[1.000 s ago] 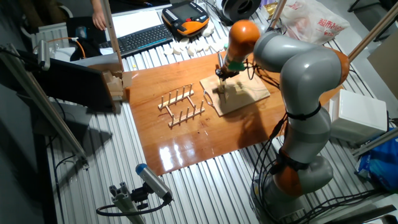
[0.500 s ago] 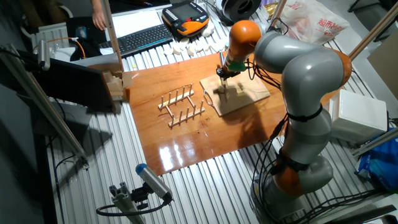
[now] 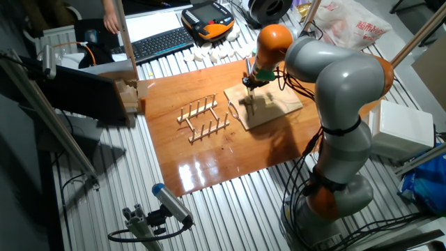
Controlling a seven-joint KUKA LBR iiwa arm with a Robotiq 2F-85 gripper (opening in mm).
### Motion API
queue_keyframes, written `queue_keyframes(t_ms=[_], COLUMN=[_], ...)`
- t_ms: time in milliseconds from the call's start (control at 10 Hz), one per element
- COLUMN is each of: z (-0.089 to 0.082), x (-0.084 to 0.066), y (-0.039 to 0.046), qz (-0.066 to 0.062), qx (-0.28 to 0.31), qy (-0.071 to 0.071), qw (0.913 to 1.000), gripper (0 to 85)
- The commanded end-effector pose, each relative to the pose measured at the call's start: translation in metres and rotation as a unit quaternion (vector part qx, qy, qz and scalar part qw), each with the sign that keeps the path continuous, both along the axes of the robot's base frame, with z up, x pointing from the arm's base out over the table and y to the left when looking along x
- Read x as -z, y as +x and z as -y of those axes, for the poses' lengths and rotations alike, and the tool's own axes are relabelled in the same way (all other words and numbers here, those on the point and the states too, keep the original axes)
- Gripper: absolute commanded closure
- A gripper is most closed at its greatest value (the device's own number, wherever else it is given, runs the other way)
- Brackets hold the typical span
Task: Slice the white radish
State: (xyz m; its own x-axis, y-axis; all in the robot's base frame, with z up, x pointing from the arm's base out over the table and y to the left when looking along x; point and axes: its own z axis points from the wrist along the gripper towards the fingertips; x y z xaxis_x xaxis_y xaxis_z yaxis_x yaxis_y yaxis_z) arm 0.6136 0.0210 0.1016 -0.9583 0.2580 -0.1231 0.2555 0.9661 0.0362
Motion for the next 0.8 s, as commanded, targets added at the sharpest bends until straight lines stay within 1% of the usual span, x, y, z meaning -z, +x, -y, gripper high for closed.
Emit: queue_keyframes(t_ms=[0,200,500,700], z=[-0.002,-0.003,-0.003,-0.004], x=[0.004,0.01,0.009,0.018], y=[-0.0002,0.0011,0.002,0.0032], qz=[0.003,0.007,0.008,0.011], qx=[0.003,0.004,0.004,0.005], qy=[0.0,0.001,0.0,0.003], qw=[1.0,1.0,1.0,0.9999], gripper=[85.0,85.0,85.0,85.0])
